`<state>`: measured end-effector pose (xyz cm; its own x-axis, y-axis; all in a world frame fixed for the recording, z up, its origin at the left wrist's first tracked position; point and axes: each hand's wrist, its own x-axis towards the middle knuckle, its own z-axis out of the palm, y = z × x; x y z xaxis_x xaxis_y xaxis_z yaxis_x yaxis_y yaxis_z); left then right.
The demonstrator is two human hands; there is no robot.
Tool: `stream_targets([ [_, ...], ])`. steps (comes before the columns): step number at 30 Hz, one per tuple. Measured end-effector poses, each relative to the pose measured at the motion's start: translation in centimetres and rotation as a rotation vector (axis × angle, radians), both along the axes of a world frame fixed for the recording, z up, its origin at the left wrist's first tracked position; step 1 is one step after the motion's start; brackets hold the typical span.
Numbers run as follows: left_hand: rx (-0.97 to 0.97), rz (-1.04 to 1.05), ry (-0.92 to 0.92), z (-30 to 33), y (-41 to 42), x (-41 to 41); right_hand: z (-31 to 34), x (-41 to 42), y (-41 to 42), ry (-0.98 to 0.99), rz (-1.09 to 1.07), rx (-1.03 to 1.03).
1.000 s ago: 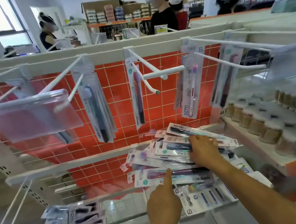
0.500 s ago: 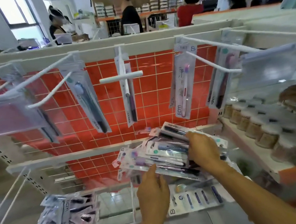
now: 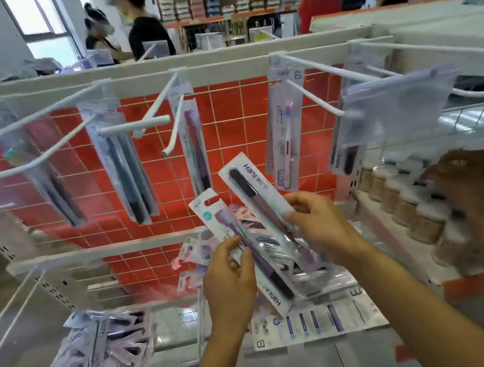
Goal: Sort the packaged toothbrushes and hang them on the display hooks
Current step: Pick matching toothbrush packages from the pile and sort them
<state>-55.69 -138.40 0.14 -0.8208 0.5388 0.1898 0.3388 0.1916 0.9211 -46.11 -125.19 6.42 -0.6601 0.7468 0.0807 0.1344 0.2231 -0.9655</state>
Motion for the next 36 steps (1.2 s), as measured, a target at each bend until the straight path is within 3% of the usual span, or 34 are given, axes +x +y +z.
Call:
stream_targets([
  [12,0.131,-0.178,-0.011,2.2,0.7,0.8,0.9,-0.2,-0.9,0.287,0.133,-0.566],
  [18,0.214,-0.285,-0.047,2.8,0.4,1.6,-0.2,-0.8,-0.9,0.420,0.019,-0.702],
  [24,0.241,-0.257,-0.086,2.0,-0.5,0.7,-0.7,-0.2,-1.0,0.642,-0.024,-0.811],
  [31,0.174,-0.294,-0.060,1.9,-1.6,0.3,-2.1,1.4,0.2,0.465,-0.399,-0.542],
  [34,0.170,-0.322,-0.058,2.2,-2.0,0.4,-2.4,2.2,0.4,0.269,-0.557,-0.168],
  [36,0.173,-0.340,-0.052,2.4,-2.0,0.5,-2.4,2.4,0.0,0.122,-0.477,0.135],
])
